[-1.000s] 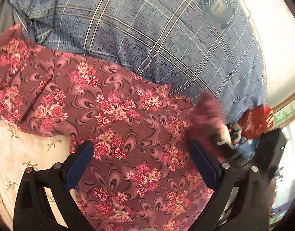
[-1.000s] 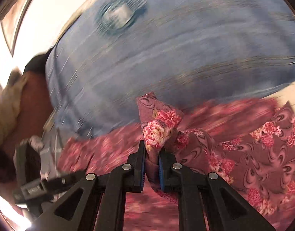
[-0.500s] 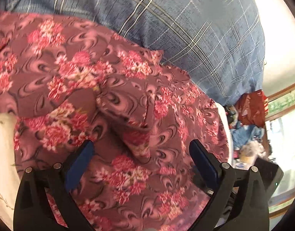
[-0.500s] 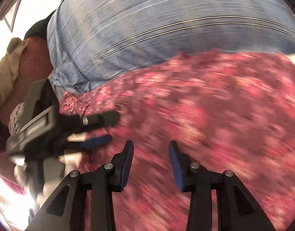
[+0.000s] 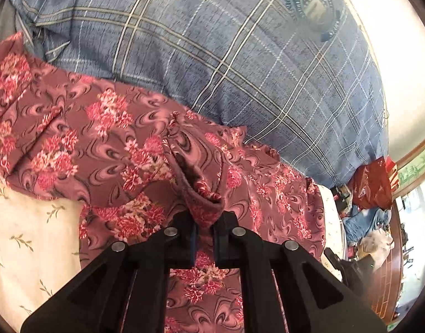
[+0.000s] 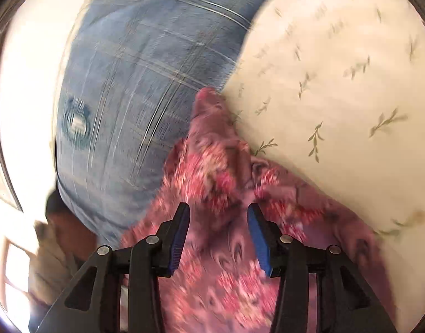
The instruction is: Fold small clothes
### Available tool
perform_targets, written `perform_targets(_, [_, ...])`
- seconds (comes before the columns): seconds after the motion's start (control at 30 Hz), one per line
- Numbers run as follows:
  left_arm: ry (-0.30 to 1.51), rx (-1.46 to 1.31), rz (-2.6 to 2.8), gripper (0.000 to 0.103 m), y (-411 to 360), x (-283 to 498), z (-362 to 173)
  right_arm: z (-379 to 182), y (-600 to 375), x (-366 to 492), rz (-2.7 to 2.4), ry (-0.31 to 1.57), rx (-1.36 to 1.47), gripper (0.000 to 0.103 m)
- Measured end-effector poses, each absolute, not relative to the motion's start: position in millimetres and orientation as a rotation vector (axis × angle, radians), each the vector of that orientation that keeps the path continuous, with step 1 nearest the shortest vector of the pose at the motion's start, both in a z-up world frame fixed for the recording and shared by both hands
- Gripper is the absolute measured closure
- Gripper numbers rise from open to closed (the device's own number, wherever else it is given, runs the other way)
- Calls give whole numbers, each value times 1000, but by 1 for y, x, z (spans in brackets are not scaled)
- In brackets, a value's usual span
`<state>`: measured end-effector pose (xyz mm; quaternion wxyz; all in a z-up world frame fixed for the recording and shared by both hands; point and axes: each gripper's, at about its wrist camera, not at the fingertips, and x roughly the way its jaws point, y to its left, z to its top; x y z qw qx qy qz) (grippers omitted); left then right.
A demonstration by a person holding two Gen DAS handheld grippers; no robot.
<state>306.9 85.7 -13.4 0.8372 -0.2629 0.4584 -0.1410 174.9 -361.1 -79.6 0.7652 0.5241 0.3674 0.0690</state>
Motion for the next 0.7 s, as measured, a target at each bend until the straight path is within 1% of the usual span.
perform_targets(0.03, [969, -566, -293, 97, 87, 307, -14, -83, -360, 179, 157, 790, 1178, 59])
perform_targets(0.1, [958, -590, -297, 97, 90, 307, -13, -83, -363, 182, 141, 761, 1229, 60])
perform_targets(0.13, [949, -598, -298, 97, 91, 305, -11, -82, -365, 184, 130, 745, 1247, 67])
perform_targets(0.17, [939, -598, -298, 97, 92, 304, -8, -80, -369, 183, 142, 716, 1270, 95])
perform_targets(0.2, [935, -596, -292, 97, 91, 302, -7, -78, -374, 181, 148, 696, 1276, 97])
perform_targets(0.3, [958, -602, -294, 97, 86, 300, -8, -57, -384, 170, 103, 613, 1204, 98])
perform_targets(0.33, [989, -585, -264, 96, 83, 301, -13, -55, -387, 167, 70, 617, 1176, 99])
perform_targets(0.37, [1031, -546, -219, 96, 79, 302, -21, -57, -390, 166, 12, 665, 1149, 98])
perform_targets(0.4, [1053, -519, -191, 96, 77, 304, -27, -63, -392, 167, -33, 721, 1139, 98])
perform_targets(0.43, [1111, -479, -149, 96, 74, 307, -41, -69, -395, 166, -70, 779, 1145, 93])
perform_targets(0.47, [1142, -481, -146, 96, 74, 307, -49, -73, -398, 161, -92, 808, 1165, 94])
perform_targets(0.53, [1144, -519, -160, 95, 78, 305, -55, -60, -399, 153, -105, 755, 1126, 93])
perform_targets(0.6, [1117, -519, -179, 95, 80, 303, -47, -26, -388, 161, -74, 678, 976, 91])
perform_targets(0.63, [1099, -526, -192, 94, 81, 302, -43, -13, -379, 175, -31, 681, 904, 81])
perform_targets(0.67, [1091, -531, -195, 94, 82, 302, -42, -6, -371, 190, -3, 699, 844, 59])
perform_targets(0.7, [1085, -535, -204, 93, 83, 301, -41, -1, -362, 208, 13, 717, 777, 50])
